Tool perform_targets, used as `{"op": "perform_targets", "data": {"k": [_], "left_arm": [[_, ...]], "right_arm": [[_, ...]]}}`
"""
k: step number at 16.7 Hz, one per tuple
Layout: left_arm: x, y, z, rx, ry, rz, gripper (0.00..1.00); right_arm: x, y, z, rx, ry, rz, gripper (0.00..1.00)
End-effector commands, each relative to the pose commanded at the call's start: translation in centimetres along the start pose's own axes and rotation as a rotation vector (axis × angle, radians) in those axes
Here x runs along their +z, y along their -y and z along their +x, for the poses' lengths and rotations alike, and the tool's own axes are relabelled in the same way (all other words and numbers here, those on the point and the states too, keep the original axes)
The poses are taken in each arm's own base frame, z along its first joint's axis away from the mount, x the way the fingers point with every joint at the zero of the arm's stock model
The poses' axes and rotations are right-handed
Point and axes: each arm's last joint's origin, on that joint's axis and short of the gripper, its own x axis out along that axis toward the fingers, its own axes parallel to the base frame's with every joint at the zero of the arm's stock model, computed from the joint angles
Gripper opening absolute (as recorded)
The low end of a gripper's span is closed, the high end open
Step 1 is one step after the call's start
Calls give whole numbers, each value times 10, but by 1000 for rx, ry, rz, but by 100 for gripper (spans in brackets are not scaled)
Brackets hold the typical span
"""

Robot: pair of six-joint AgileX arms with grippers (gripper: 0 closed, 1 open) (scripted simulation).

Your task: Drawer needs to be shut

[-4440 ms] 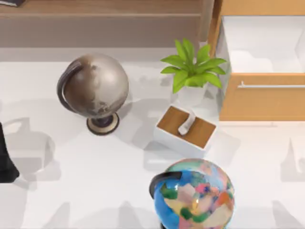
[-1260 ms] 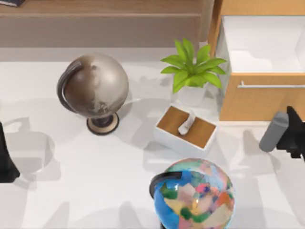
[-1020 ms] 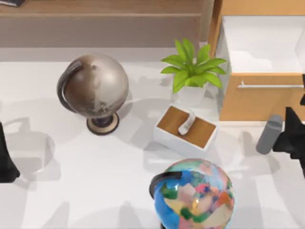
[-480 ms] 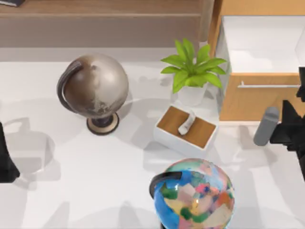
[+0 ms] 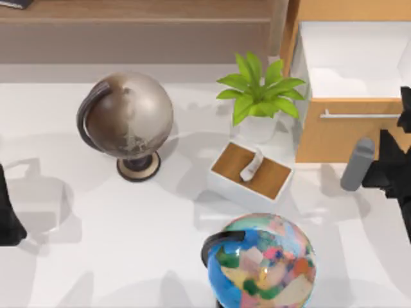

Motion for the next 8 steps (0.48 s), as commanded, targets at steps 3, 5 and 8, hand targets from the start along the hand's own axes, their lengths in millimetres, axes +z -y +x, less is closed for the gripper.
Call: {"op": "perform_targets", "data": {"k": [3, 5, 8], "left_arm": [[0, 0, 0, 0, 0, 0, 100], [0, 0, 0, 0, 0, 0, 100], [0, 0, 0, 0, 0, 0, 100]], "right_arm": [[0, 0, 0, 0, 0, 0, 62], [0, 0, 0, 0, 0, 0, 47], [0, 0, 0, 0, 0, 0, 25]]}}
